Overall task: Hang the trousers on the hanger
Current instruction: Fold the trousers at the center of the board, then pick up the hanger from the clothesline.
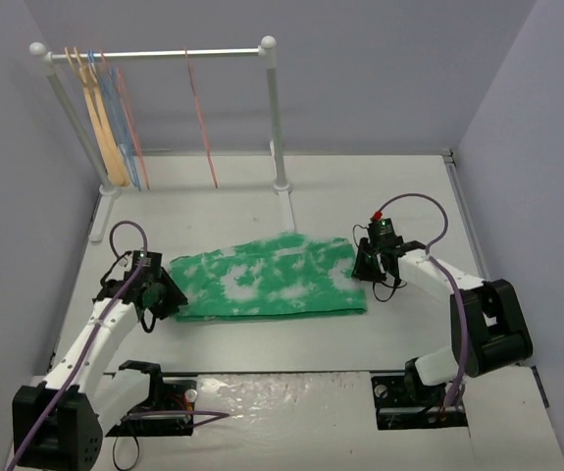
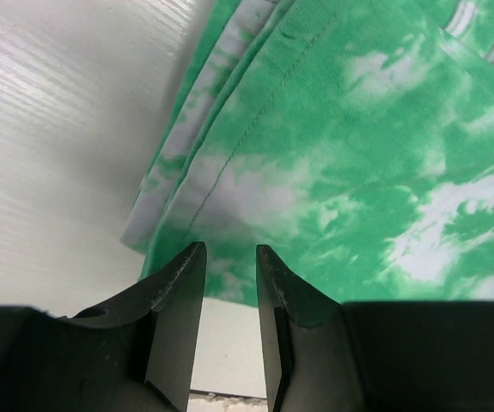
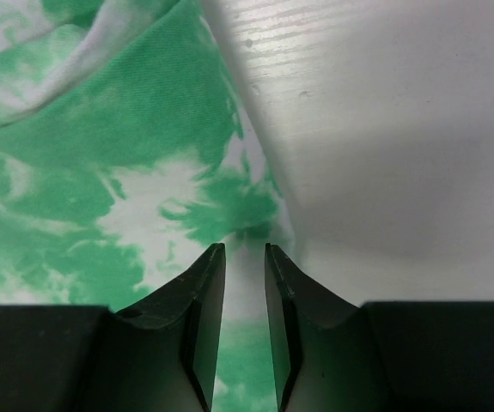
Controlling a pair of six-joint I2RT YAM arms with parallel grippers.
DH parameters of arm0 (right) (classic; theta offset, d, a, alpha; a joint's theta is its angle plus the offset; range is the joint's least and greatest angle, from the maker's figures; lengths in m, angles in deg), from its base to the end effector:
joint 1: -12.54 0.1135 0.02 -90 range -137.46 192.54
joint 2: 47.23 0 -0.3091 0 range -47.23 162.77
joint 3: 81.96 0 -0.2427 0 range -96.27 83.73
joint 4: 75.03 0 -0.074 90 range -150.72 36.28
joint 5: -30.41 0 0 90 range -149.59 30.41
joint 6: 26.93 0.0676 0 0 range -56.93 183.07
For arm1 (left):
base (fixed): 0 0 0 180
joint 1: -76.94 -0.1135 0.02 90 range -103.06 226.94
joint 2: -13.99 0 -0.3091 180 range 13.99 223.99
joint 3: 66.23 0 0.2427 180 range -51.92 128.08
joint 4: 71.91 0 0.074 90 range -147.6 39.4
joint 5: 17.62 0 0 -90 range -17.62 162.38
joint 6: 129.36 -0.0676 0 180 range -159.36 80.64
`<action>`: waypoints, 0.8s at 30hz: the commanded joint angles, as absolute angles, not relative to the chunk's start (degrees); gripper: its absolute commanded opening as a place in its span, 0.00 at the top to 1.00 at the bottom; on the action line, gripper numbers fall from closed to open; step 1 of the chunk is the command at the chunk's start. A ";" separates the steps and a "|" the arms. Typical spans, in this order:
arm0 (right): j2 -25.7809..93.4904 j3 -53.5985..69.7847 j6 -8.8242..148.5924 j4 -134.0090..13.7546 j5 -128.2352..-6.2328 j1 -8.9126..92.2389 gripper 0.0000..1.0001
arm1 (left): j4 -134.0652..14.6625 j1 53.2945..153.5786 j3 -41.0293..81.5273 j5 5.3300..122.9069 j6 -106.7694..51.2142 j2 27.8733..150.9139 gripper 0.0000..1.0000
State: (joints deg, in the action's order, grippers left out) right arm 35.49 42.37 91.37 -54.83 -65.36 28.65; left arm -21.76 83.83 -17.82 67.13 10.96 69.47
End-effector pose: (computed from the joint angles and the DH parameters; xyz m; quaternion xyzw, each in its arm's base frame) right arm 0.2795 0.0878 0.2060 0.0805 0.9267 0.1810 0.3193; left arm 0.1603 -0.0256 0.2195 -0.3426 0.8951 -0.1735 0.2264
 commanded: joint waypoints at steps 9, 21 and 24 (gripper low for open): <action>37.18 29.40 83.53 -66.44 -76.59 27.89 0.92 | -28.93 85.37 -8.38 67.25 3.48 71.32 0.73; 50.94 38.27 84.49 -79.54 -81.70 19.21 0.97 | -32.22 85.20 -15.27 67.15 7.83 76.56 0.73; 50.44 37.48 82.09 -76.24 -79.12 18.11 0.97 | -31.37 85.13 -15.20 67.77 7.68 76.69 0.73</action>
State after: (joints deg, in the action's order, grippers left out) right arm 50.92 37.77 86.28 -76.99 -83.62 19.75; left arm -29.42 85.23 -16.48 66.83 6.50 77.65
